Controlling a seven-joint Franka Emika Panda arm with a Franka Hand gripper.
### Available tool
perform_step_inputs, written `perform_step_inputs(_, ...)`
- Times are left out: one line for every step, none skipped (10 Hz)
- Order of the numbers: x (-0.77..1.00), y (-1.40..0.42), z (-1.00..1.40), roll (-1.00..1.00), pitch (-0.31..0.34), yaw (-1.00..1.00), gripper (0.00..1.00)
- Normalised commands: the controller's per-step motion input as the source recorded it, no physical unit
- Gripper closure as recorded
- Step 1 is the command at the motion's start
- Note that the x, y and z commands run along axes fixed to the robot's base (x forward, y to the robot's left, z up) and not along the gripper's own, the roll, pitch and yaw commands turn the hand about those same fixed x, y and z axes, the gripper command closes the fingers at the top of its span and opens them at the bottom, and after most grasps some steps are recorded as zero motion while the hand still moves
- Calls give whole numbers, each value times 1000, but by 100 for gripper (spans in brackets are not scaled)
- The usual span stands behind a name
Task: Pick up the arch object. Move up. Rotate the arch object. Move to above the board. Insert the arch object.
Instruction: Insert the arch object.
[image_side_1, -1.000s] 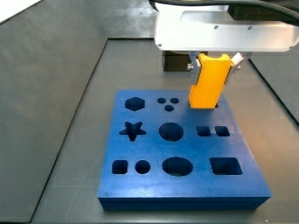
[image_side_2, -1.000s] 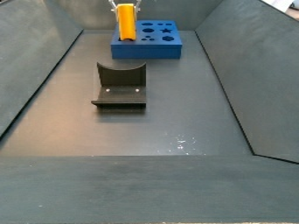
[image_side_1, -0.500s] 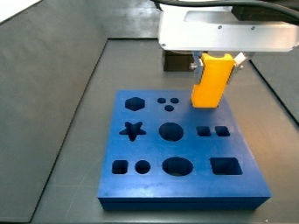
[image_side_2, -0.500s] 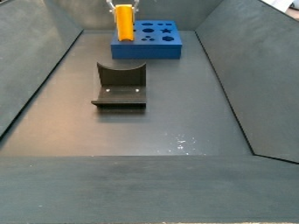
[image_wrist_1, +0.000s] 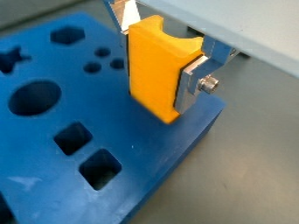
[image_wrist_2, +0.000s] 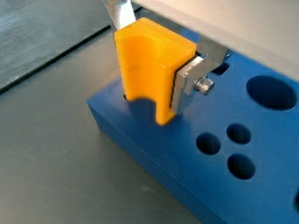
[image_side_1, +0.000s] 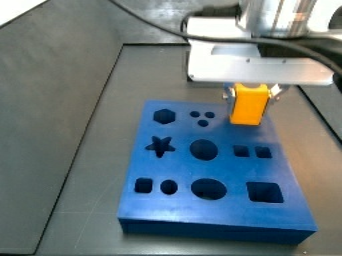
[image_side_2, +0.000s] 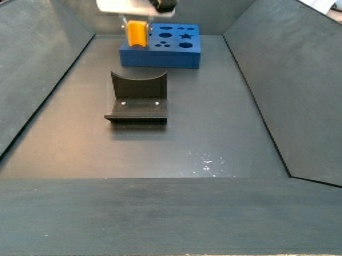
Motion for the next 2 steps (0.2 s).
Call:
perform_step_inputs(0, 180, 0, -133, 0, -103, 100)
perform_step_inputs(0, 0, 0, 0, 0, 0, 100)
